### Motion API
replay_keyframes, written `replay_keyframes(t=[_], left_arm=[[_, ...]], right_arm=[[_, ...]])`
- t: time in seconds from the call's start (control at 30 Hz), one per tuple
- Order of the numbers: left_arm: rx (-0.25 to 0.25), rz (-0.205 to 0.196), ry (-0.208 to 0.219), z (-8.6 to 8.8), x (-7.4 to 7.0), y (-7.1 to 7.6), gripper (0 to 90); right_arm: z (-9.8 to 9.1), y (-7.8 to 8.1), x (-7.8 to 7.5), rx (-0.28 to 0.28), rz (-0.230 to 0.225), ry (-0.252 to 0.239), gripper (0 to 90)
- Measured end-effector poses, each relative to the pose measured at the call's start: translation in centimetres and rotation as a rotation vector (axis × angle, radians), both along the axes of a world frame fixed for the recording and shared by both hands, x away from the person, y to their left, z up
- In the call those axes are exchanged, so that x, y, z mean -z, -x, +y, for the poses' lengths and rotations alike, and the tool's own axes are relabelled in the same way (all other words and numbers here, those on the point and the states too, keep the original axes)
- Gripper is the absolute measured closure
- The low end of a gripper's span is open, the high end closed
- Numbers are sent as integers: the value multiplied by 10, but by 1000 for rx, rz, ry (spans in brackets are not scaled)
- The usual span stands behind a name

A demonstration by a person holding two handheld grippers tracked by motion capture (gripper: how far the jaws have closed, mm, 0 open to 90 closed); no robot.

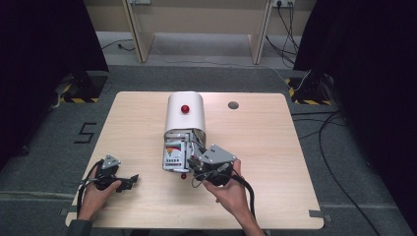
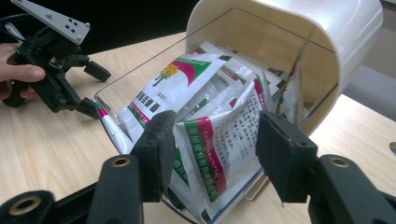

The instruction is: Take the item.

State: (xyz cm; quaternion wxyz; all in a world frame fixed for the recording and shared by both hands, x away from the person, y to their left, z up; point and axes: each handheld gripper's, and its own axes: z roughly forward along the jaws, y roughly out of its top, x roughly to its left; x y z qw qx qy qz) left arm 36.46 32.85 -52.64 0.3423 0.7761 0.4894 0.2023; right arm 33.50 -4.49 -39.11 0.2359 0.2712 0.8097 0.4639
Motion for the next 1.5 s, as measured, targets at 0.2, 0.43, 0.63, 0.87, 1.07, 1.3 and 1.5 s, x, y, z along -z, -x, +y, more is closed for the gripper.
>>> replay_keyframes(t=[0.2, 0.43, 0.63, 0.87, 1.07, 1.3, 1.5], left_arm=[[0, 0, 0, 0, 0, 0, 0], [0, 0, 0, 0, 0, 0, 0], [0, 0, 0, 0, 0, 0, 0], [0, 0, 0, 0, 0, 0, 0], [0, 0, -1, 0, 0, 0, 0], [0, 0, 0, 0, 0, 0, 0], [0, 0, 0, 0, 0, 0, 0]], right_arm=[[0, 0, 2, -7, 5, 14, 527], [-1, 0, 3, 2, 7, 25, 542], [1, -1, 7, -3, 6, 25, 564], [3, -1, 9, 18, -26, 60, 585], [6, -5, 12, 12, -9, 46, 612], [3, -8, 14, 2, -16, 41, 710], [-2, -8, 12, -6, -57, 26, 816]])
